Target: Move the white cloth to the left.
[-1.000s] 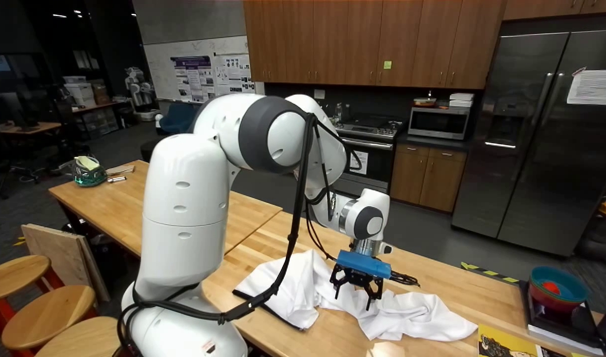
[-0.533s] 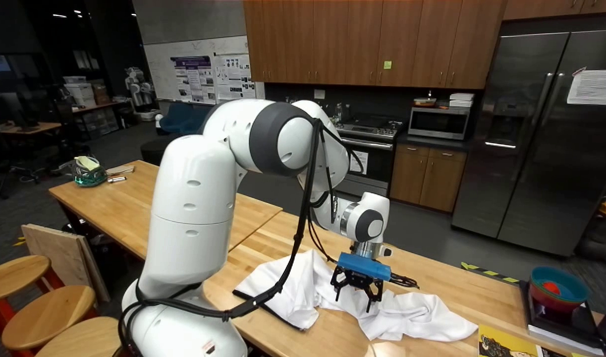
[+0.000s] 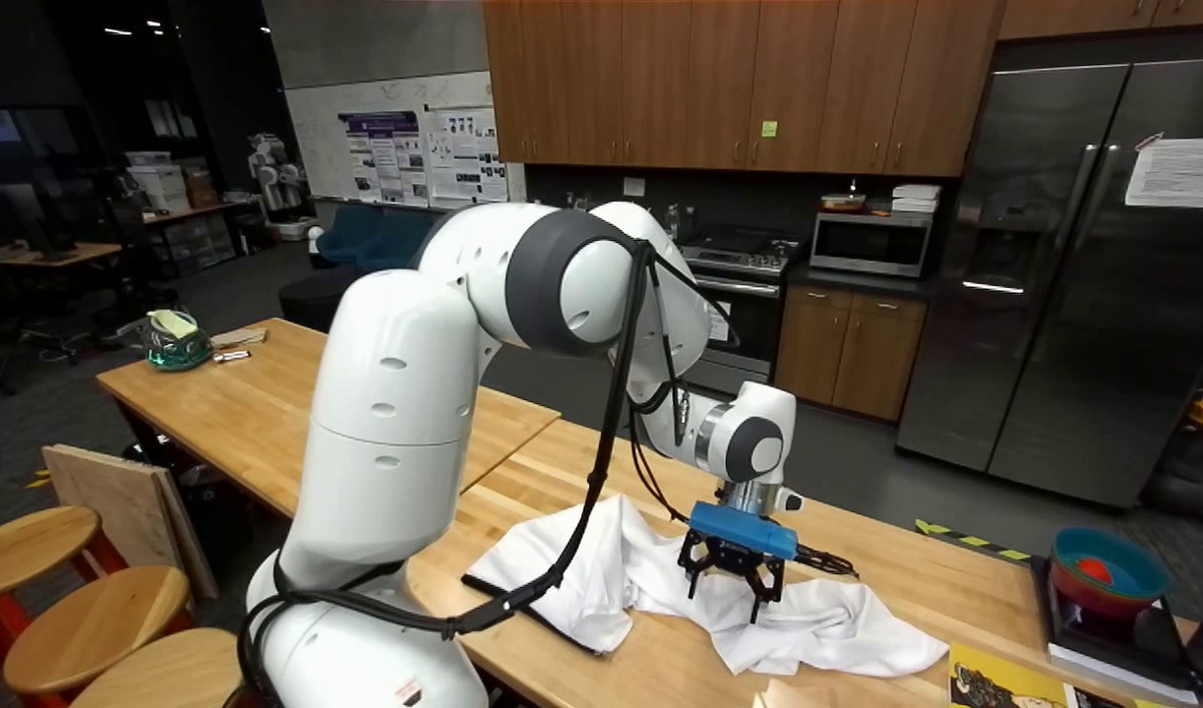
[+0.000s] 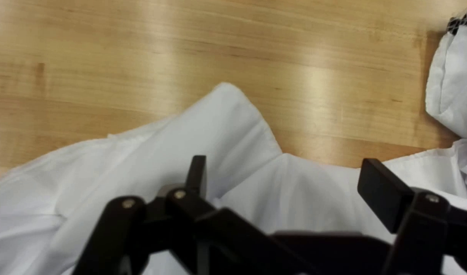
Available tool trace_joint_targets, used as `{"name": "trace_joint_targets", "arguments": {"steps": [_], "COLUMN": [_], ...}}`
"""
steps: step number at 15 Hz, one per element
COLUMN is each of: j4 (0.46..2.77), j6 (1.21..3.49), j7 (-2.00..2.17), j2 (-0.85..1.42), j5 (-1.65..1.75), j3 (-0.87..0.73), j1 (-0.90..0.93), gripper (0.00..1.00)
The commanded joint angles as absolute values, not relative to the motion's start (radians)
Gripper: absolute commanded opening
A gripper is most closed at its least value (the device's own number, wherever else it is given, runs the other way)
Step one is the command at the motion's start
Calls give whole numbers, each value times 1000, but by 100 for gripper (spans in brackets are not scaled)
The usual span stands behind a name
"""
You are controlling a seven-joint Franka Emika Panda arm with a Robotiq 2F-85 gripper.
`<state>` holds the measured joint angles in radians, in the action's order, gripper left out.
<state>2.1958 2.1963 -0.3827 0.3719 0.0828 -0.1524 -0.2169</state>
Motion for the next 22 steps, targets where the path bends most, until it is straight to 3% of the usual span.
{"name": "trace_joint_targets", "arguments": {"steps": [1,13,21,22], "j4": [2180,2199,2194,2192], "j6": [2209,2442,2462,2460], "j7": [-363,-180,-119,-116], "j2": [365,375,434,443], "j5": [100,173,179,179], "j3": [-153,-193,-220,-222], "j1": [-228,-218,-218,-218], "gripper": [100,100,100,75]}}
